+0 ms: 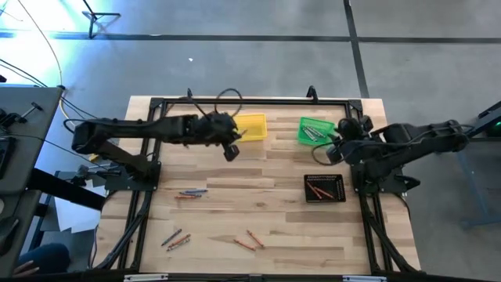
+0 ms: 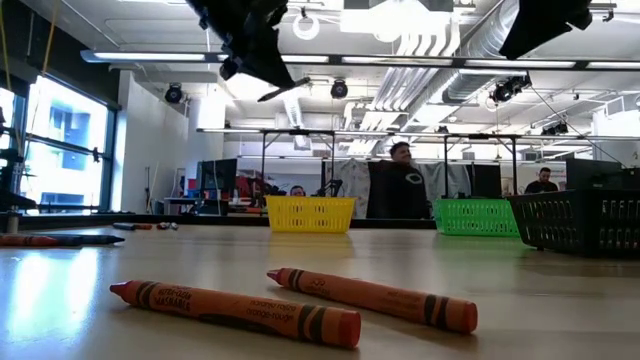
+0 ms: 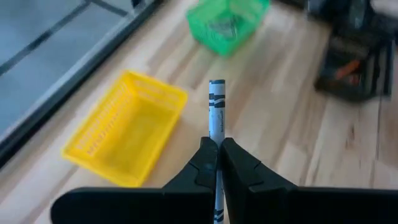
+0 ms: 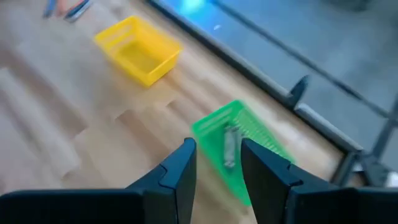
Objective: Sort crayons
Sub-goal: Put the gray crayon into the green basket
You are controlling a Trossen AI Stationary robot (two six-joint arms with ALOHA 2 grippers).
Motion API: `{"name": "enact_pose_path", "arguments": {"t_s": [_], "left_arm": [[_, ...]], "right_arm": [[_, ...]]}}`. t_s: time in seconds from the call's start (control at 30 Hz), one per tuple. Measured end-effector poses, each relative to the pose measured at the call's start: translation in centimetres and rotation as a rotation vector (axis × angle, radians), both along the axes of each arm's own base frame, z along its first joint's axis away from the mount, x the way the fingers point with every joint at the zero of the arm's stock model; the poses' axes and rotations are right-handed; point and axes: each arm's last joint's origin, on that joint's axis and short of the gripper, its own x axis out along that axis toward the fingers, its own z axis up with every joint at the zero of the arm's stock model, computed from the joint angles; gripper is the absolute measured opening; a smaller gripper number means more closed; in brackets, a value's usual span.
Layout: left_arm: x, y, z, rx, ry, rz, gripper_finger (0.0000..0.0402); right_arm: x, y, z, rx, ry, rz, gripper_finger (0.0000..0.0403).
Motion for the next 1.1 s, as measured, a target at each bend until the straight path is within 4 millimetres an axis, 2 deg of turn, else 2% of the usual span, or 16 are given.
{"name": "enact_pose_path", "arguments": {"t_s": [0.2,0.33,0.6,0.77,0.9,1.1], "left_arm": [[-1.0,1.8,0.9,-0.008,-0.038,0.078,0.0000],[-1.2,2.6,1.0,-0.005,-0.046,0.097,0.0000],[0.2,3.0,0.9,0.134,-0.066,-0.024,0.0000],[1.4,2.2,0.6,0.170,-0.087,-0.079,0.0000],[2.7,1.3,0.7,0.197,-0.172,-0.121,0.0000],[4.5,0.0,1.8,0.215,-0.383,-0.194,0.0000]], "right_arm": [[-0.2,-1.5,0.6,-0.102,-0.033,-0.103,0.0118],[0.5,-2.5,1.1,-0.152,-0.038,-0.103,0.0118],[4.0,-4.1,1.3,-0.200,0.046,0.159,0.0118],[5.1,-5.3,-1.2,-0.193,0.005,0.310,0.0118],[5.3,-6.3,-3.7,-0.175,-0.178,0.431,0.0118],[5.5,-7.2,-6.4,-0.205,-0.524,0.515,0.0118]]}}
